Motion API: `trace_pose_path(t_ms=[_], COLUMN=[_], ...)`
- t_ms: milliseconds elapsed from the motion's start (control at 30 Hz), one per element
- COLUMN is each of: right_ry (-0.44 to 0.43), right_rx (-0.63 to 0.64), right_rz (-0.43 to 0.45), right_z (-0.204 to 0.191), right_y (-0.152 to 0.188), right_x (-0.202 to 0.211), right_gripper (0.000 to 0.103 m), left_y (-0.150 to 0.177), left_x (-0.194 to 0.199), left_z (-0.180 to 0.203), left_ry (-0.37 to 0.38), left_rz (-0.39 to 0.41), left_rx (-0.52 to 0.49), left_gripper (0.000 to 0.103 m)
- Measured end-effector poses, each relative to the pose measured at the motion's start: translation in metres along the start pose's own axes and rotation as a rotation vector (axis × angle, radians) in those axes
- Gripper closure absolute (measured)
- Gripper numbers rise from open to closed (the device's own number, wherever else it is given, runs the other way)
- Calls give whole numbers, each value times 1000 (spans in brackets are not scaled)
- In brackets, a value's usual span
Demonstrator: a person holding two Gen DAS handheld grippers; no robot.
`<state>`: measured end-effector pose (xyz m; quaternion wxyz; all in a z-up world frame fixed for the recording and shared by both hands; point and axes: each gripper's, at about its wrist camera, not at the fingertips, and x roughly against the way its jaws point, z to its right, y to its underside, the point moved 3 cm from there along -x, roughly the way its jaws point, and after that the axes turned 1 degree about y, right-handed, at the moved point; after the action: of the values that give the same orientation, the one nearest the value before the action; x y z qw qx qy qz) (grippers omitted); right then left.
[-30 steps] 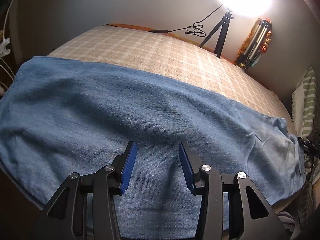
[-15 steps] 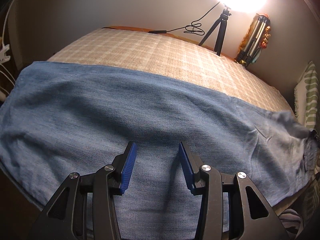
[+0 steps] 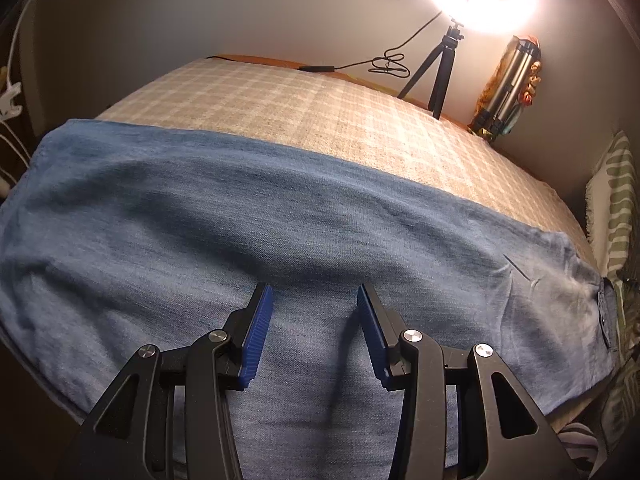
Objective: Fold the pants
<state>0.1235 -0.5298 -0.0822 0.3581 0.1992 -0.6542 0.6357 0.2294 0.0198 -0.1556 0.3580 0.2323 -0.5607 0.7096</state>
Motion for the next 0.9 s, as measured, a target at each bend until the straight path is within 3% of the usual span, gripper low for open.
trace_pose_path(t_ms=[167,267,400,500,600,700,900], right_ry=[-205,-304,-359,-327,-271,-255,-206], right_rx=[119,184,262,299,278,238,240], right_rz=[4,-30,-94,-150,-198,-202,-199], right_z=[-75,-125,-175,-194,-193,-185,-189], right_y=[-29,-37,-36,-32,-30,-32,-36], right_x=[-5,-24,-57,-91,-120,-134,-121], right_gripper=[57,68,70,70,73,61,58], left_y=[3,2,5,10,14,17,17], left_x=[2,5,15,19,23,31,68], left_z=[1,-2,-8,-16,-35,-56,-111], left_ry=[4,19,19,-59,-81,-153,-153], left_rz=[9,8,17,8,3,-2,57], left_rx=[-4,24,32,-33,-19,-23,171], left_gripper=[58,58,58,58,58,58,57])
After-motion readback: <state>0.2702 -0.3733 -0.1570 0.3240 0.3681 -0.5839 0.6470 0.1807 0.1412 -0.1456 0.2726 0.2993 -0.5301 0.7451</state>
